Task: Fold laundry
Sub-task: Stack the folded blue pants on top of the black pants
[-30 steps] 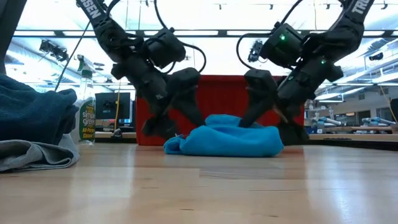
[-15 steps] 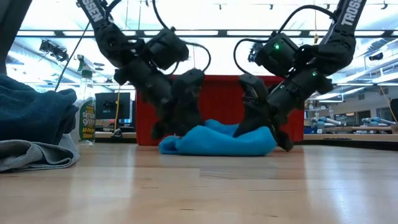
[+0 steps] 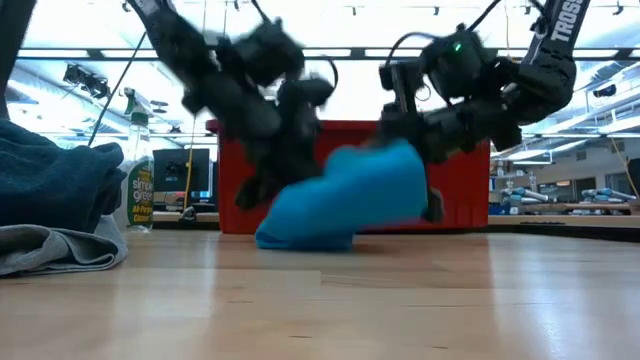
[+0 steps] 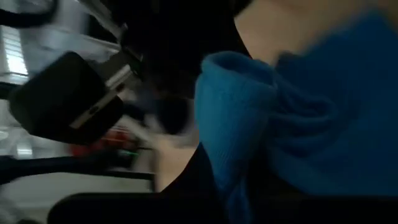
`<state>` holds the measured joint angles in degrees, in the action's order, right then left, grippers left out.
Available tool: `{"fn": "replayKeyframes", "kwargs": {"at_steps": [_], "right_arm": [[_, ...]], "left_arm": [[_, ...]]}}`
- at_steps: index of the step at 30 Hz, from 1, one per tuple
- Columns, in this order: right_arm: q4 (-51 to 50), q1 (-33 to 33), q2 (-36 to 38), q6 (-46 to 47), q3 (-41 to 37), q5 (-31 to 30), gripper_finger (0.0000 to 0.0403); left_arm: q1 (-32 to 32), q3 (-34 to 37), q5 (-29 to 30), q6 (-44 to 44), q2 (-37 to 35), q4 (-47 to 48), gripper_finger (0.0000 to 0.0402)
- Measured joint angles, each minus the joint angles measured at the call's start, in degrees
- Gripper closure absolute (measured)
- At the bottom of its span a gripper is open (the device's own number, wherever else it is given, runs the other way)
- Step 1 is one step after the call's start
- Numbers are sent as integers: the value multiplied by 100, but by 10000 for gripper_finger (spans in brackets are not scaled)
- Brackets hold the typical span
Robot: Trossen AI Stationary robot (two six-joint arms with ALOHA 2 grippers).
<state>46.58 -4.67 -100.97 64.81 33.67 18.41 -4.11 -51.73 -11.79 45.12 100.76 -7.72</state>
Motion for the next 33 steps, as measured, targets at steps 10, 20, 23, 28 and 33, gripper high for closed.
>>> {"fn": "replayKeyframes", "kwargs": {"at_steps": [10,20,23,28,33], "right_arm": [[192,794,-24,437,1210,-795,379],[-2640,855,-277,-1099,4148,-1301,379],[-2963,759,-723,-1308,4887,-1330,379],[-2956,743,-1839,-1435,6067,-1211,379],[-3268,589,-2480,-1758,7066,-1102,379]], "left_arm": [[496,-109,-114,-56,-2411,2642,356],[1057,-118,-16,603,-5106,4168,283],[1228,-148,98,750,-5687,4359,281],[1352,-543,221,784,-6340,5282,281],[1333,-1360,654,669,-6488,6868,281]]}}
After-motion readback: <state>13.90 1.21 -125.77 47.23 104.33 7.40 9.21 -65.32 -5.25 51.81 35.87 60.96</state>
